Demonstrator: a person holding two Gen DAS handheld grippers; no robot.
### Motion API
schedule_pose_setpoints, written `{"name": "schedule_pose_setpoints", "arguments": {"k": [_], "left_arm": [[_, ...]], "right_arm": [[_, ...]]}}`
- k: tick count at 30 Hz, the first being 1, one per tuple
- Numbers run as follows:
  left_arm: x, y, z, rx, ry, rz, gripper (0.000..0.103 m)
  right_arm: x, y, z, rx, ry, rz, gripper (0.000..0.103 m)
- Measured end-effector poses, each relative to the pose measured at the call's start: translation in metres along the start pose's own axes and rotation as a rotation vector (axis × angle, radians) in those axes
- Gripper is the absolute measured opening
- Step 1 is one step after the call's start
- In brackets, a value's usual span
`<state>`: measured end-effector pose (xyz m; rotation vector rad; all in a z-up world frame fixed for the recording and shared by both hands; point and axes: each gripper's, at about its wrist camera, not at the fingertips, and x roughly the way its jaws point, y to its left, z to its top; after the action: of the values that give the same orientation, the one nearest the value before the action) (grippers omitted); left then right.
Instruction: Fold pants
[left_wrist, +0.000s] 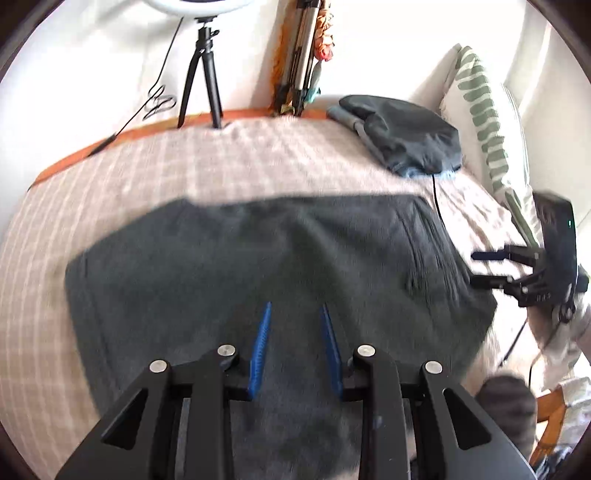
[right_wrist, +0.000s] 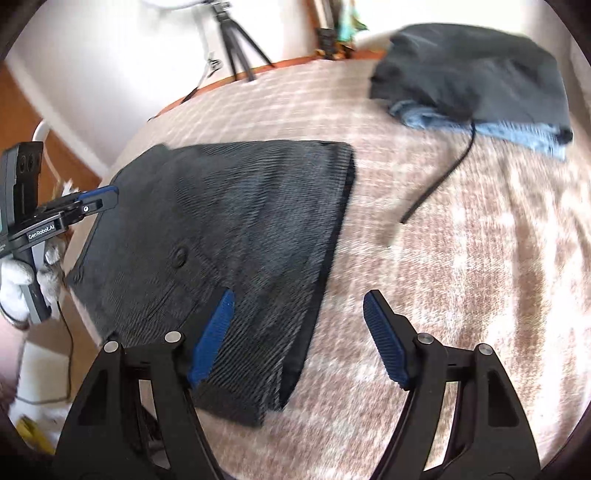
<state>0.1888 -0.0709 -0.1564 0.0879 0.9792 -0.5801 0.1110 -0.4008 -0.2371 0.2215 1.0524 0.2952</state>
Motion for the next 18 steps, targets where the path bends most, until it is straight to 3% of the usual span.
{"name": "schedule_pose_setpoints", "arguments": {"k": [4, 6, 12, 15, 17, 18], "left_arm": [[0.028, -0.001, 0.026, -0.017, -0.029, -0.02, 0.025], [0.043, -0.001, 0.032, -0.023, -0.02, -0.015, 0.025], [0.087, 0.009, 0.028, -0.095, 0.092, -0.062, 0.028], [0.086, 0.007, 0.026, -0.092, 0.07, -0.138, 0.055], [0.088, -0.002, 0.025, -0.042, 0.071, -0.164, 0.083], [0.09, -0.01, 0.024, 0.007, 0.078, -0.15, 0.086]], "right_arm": [[0.012, 0.0, 0.001, -0.004, 0.016, 0.018, 0.076], [0.017, 0.006, 0.005, -0.029, 0.011, 0.013, 0.081], [0.023, 0.01, 0.008, -0.062, 0.02, 0.017, 0.087], [0.027, 0.013, 0.009, -0.066, 0.032, 0.037, 0.092], [0.024, 0.015, 0.003, -0.076, 0.034, 0.036, 0.094], [0.025, 0.017, 0.003, -0.084, 0.035, 0.033, 0.094]]}}
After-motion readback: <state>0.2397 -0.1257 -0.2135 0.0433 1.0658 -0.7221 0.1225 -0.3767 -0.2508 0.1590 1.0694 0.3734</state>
